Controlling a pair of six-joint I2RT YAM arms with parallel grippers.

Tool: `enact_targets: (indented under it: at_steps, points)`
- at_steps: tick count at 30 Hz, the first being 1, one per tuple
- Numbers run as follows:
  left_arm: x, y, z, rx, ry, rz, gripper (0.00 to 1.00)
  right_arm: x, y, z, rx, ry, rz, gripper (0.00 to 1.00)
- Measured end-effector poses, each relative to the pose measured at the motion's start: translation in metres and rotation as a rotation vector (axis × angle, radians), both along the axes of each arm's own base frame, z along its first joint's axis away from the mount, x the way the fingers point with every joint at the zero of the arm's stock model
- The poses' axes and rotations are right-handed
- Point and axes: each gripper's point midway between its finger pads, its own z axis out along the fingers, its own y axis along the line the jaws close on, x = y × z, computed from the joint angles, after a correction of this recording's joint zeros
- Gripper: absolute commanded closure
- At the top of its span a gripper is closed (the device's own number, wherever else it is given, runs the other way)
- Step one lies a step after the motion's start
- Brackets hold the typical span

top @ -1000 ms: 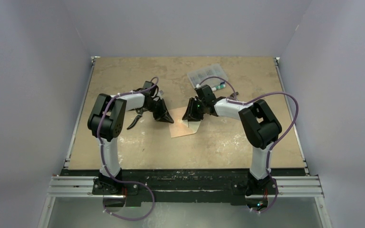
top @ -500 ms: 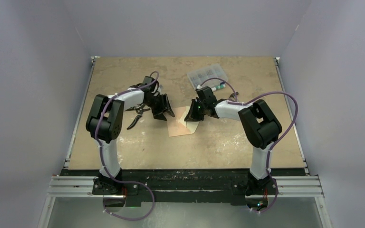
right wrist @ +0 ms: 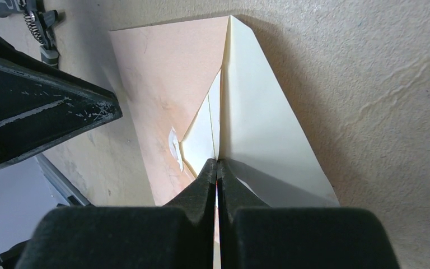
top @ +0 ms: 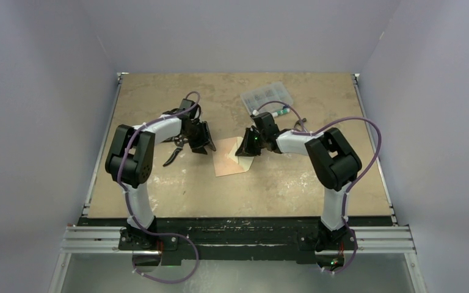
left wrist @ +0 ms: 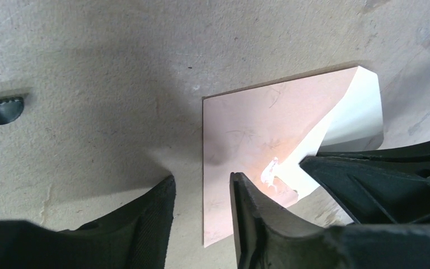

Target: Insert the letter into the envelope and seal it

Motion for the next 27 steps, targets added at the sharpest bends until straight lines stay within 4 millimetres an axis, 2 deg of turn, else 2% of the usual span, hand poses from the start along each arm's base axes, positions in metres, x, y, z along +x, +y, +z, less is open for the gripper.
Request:
enact_targets:
  at_steps: [9,27]
  points:
    - [-0.002,-0.009,-0.002,-0.065,0.010,0.016,0.66,-0.001,0.008,-0.001,0.043,-0.006,0.039,1.00]
    - [-0.001,-0.011,-0.003,-0.088,0.014,0.012,0.68,0.003,0.016,-0.002,0.061,0.001,0.087,1.00]
